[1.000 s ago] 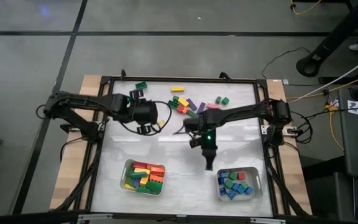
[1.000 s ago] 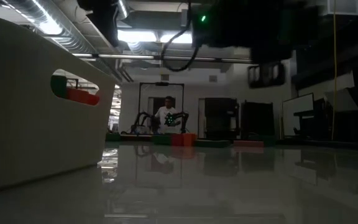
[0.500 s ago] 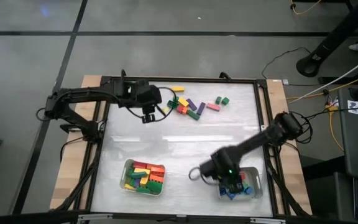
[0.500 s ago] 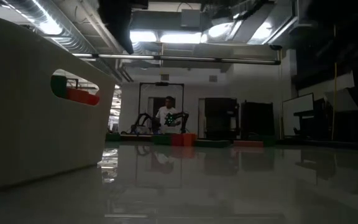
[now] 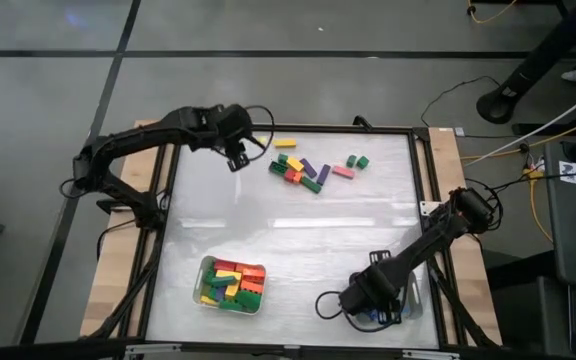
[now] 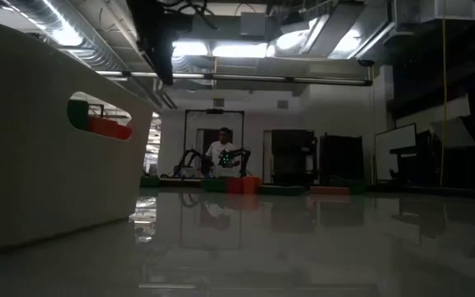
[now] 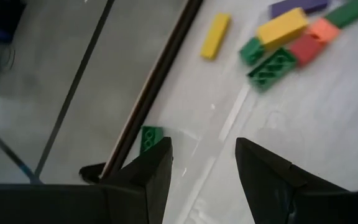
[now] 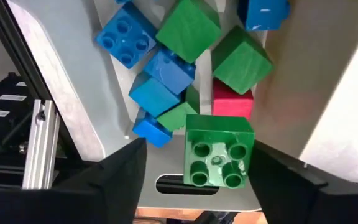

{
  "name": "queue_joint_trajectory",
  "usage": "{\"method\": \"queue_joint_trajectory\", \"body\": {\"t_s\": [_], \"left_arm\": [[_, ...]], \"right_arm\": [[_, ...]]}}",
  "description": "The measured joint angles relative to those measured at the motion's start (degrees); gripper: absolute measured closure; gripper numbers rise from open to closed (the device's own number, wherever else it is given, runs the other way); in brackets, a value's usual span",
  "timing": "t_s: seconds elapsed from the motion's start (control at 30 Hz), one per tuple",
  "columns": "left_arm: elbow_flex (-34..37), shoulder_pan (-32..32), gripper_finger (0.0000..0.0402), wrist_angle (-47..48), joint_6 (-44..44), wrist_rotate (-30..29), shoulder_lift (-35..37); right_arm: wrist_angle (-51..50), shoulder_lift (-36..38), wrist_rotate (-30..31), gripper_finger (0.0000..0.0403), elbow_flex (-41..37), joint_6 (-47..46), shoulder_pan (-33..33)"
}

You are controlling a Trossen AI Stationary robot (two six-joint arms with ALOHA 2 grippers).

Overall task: Sort blocks by size
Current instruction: Put the square green game piece into the gray bin, then put the rectangular green game piece into the white bin

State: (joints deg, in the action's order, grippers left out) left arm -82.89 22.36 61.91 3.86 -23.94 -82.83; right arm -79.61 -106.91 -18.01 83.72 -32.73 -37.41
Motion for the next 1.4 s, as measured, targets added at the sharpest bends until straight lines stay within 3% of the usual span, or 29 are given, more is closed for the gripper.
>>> {"method": "queue_joint_trajectory", "body": {"t_s": [0.27, 0.77, 1.03, 1.4], "left_arm": [[0.0, 9.2, 0.0237, -1.7, 2.7, 7.7, -2.2], [0.0, 22.0, 0.0237, -4.3, 12.6, 7.9, -18.2], [0.0, 26.3, 0.0238, -4.3, 17.6, 8.4, -24.9], [0.0, 29.7, 0.0238, -5.6, 19.8, 12.4, -26.4]], "right_arm": [[0.0, 0.0, 1.3, 0.0128, 0.0, -1.5, -0.4], [0.0, 0.0, 3.4, 0.0127, 0.0, -1.5, -0.9], [0.0, 0.0, 5.4, 0.0127, 0.0, -1.3, -0.8], [0.0, 0.0, 6.0, 0.0127, 0.0, -1.3, -0.8]]}}
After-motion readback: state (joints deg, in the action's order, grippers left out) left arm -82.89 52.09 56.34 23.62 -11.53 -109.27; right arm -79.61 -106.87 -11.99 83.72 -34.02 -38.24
